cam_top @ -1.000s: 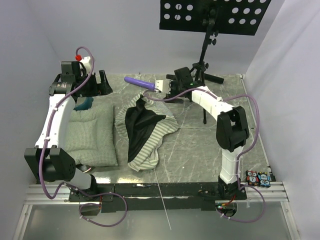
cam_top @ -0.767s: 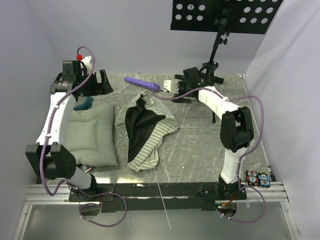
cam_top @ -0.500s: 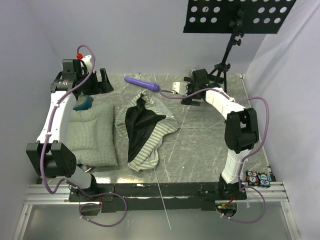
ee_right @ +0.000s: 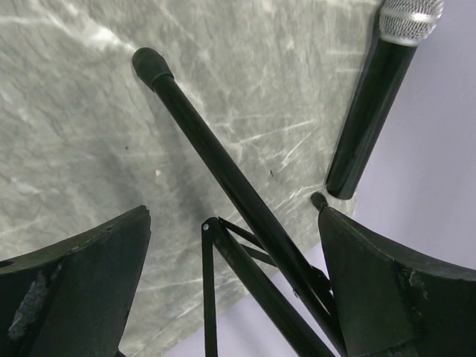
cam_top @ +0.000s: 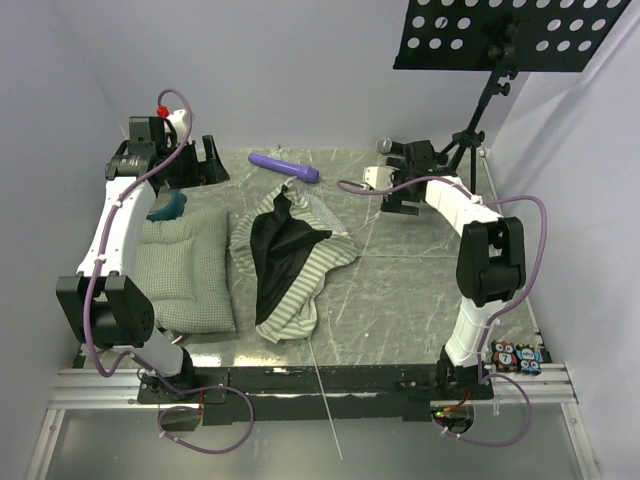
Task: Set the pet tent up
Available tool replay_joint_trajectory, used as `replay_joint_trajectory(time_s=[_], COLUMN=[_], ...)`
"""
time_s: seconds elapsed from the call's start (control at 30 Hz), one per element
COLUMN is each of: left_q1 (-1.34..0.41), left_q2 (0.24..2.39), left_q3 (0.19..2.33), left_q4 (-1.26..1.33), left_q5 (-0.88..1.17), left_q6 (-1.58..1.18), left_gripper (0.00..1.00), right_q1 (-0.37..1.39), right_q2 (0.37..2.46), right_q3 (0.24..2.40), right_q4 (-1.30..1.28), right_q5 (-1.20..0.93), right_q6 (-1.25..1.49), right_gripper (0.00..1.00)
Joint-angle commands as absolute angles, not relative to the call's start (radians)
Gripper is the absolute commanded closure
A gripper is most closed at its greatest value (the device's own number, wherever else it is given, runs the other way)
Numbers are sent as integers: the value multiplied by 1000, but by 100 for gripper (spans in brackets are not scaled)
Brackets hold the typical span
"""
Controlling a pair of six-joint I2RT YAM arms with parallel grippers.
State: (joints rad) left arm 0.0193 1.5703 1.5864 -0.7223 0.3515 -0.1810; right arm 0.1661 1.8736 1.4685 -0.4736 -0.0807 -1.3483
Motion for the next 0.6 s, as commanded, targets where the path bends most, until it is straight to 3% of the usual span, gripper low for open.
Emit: replay_joint_trajectory(time_s=[0.0,0.23,0.57], left_q1=[21,21,26], left_q2=[1566,1566,1543], left_q3=[1624,1631,1600], left_q4=[-704,-710,-681], left_q5=[367,360,419], left_q6=[-193,-181,-149], left_gripper=[0,0,0], right_q1=[110,107,291], right_q2=[1870,1872,1730], right_q3=[1443,1509,1557], right_q4=[-574,-627,-729], right_q5=[-52,-81,-231], right_q6=[-1353,-1298,-1051], right_gripper=[0,0,0])
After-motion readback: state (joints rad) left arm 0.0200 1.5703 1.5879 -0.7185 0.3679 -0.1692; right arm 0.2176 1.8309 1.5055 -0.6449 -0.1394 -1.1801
